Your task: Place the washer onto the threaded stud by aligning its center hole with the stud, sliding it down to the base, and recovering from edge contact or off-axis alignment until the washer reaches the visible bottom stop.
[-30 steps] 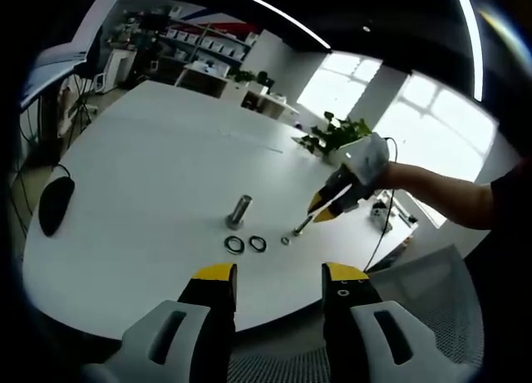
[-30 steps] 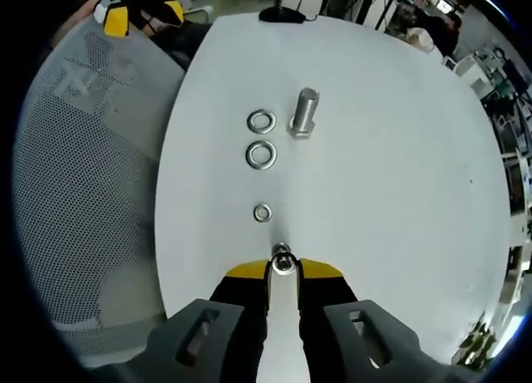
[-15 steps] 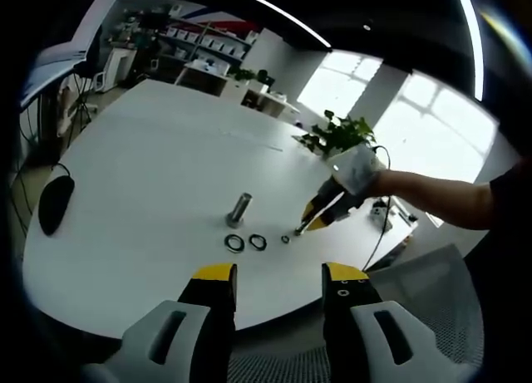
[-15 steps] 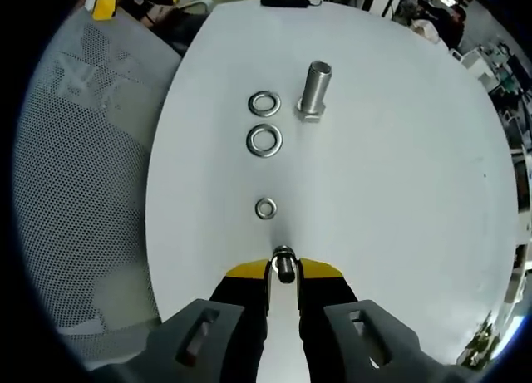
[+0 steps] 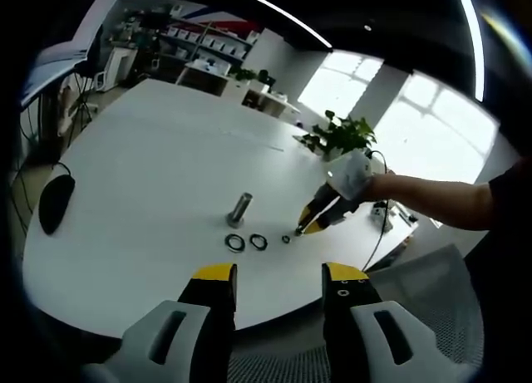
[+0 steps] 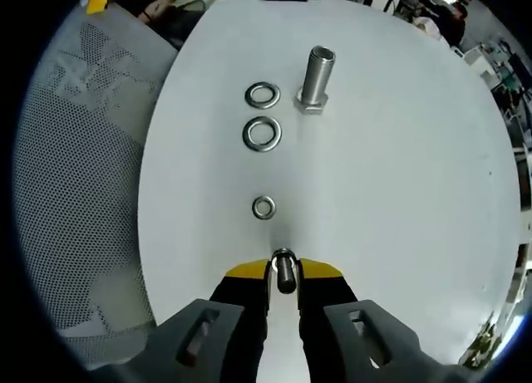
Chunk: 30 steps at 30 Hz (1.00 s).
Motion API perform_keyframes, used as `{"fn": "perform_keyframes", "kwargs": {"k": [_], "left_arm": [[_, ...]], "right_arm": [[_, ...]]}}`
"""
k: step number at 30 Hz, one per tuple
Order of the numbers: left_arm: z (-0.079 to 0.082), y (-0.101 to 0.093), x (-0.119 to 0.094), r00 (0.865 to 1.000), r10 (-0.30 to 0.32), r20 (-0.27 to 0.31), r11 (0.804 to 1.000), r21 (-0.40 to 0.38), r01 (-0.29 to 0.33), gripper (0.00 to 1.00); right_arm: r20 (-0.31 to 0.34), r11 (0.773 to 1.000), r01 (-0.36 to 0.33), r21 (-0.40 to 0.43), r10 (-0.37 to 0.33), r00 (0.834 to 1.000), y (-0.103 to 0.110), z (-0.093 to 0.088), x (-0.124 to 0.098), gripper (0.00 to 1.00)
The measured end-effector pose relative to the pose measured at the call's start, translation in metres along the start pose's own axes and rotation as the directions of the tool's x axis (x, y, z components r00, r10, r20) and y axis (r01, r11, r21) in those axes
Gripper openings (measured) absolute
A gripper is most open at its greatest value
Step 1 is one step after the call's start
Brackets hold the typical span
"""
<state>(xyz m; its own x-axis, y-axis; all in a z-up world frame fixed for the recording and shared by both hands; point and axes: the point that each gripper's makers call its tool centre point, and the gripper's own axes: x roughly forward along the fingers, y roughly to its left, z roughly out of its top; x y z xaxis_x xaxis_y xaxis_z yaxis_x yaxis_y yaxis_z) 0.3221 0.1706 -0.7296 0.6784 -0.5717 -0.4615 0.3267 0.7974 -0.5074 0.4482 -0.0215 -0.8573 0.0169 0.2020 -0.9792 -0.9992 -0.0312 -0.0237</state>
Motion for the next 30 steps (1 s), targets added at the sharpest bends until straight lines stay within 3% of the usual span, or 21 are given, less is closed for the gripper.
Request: {"fn": "perform_keyframes", "kwargs": {"k": [10,13,16,21,30], "left_arm": [[0.000,0.000,0.000,1.000,0.001,0.001,1.000,0.000,-0.001,0.39],[0.000,0.000,0.000,1.000,0.001,0.001,1.000,0.001,-0.001,0.39],[0.000,0.000,0.000,1.000,0.001,0.002,1.000,0.002,-0.001,0.39],[0.000,-0.001,0.000,1.000,-0.002,-0.002,1.000,0.007,0.002,0.39],[0.000,-0.001,0.000,1.000,-0.004,-0.004,1.000,0.011,0.004,0.40]], "right_arm": [[0.011,1.000,-0.006,0.000,0.006,1.000,-0.001,0.001,0.002,0.15],[0.020,1.000,0.007,0.001,-0.007,1.000,-0.002,0.002,0.000,0.23],[0.030,1.000,0.016,-0.003,-0.016,0.999,-0.002,0.004,-0.005,0.25],[0.101,1.000,0.026,0.008,-0.026,0.995,0.002,0.019,-0.018,0.28],[0.152,0.999,0.041,-0.019,-0.038,0.988,0.008,0.038,-0.035,0.31]]}}
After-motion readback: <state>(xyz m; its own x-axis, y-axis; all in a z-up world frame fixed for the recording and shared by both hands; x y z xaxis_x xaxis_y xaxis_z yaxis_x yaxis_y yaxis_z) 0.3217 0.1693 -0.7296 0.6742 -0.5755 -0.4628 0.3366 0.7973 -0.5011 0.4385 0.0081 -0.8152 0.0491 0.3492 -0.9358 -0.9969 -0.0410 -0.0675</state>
